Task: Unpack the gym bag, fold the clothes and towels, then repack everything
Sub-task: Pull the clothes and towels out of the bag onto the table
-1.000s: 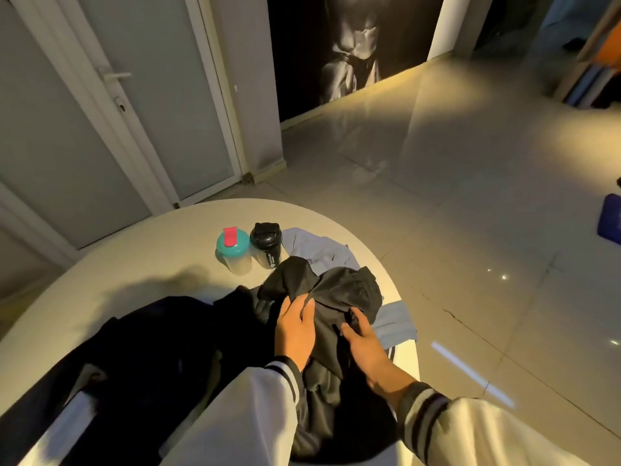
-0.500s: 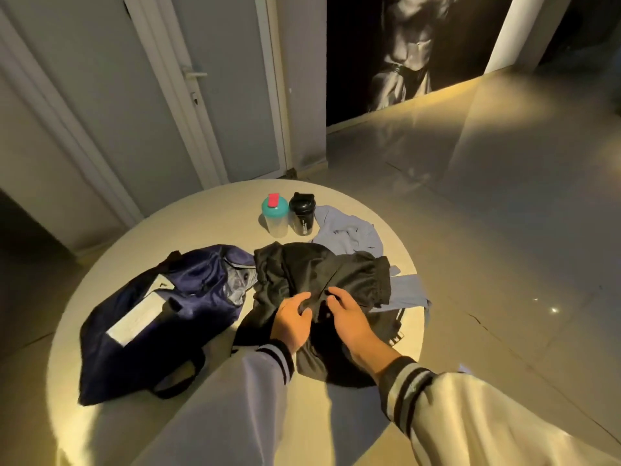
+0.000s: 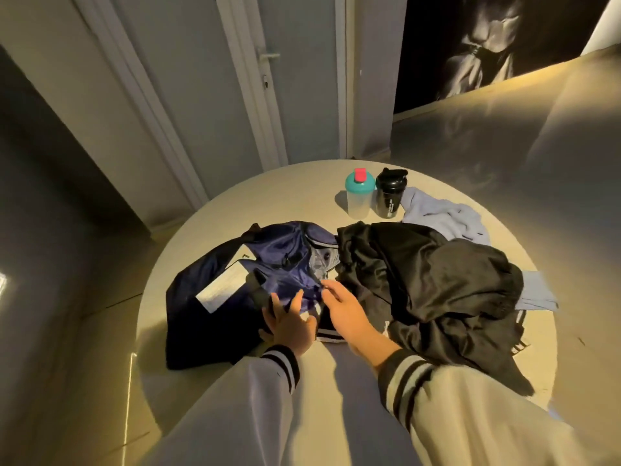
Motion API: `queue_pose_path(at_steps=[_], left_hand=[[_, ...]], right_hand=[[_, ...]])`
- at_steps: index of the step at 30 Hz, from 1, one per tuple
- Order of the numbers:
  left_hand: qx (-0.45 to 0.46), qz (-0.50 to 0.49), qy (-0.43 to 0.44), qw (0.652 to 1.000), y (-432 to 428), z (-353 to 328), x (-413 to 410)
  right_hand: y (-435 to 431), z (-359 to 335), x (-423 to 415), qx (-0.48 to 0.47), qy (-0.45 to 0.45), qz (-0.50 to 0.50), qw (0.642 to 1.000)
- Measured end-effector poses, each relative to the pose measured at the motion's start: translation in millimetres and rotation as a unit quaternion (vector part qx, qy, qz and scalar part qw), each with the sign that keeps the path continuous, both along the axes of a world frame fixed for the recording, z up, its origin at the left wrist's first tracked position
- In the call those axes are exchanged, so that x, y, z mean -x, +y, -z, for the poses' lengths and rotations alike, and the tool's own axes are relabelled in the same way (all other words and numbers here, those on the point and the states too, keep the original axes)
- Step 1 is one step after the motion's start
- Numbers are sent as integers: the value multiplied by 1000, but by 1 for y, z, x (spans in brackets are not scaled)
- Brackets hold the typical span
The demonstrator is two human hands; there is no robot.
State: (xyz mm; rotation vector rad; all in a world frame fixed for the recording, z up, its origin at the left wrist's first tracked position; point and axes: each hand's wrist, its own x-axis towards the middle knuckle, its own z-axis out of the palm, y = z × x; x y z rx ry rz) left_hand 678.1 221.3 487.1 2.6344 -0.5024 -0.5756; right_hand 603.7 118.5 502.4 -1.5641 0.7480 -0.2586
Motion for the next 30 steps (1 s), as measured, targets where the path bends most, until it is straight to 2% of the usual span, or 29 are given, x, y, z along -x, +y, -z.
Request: queue_pose_path(at_steps=[6,10,13,17,20,22,26,30], left_hand=[[30,60,-11,998,30,82,-87],[42,84,-28,995,18,92,-129],[65,85,-34,994,7,92,-155],[170,123,-71,975,-1,104,-175],[285,101,-108,947,3,116,-164],[321,87,-148,931,7,117,-140],[289,78,-215,929,16,117,-81],[284,109,-189,934,30,121,-31]], right_hand=[[21,42,-91,-5,32,-41,999],[23,74,-129,55,48,-45,996],[18,91,-149,84,25,-21,996],[12,110,-155,141,13,18,990],[17,112,-140,182,-10,32,983],[24,108,-123,213,-25,36,976],[42,101,-71,269,-45,64,960],[56,105,-7,377,-57,134,915]])
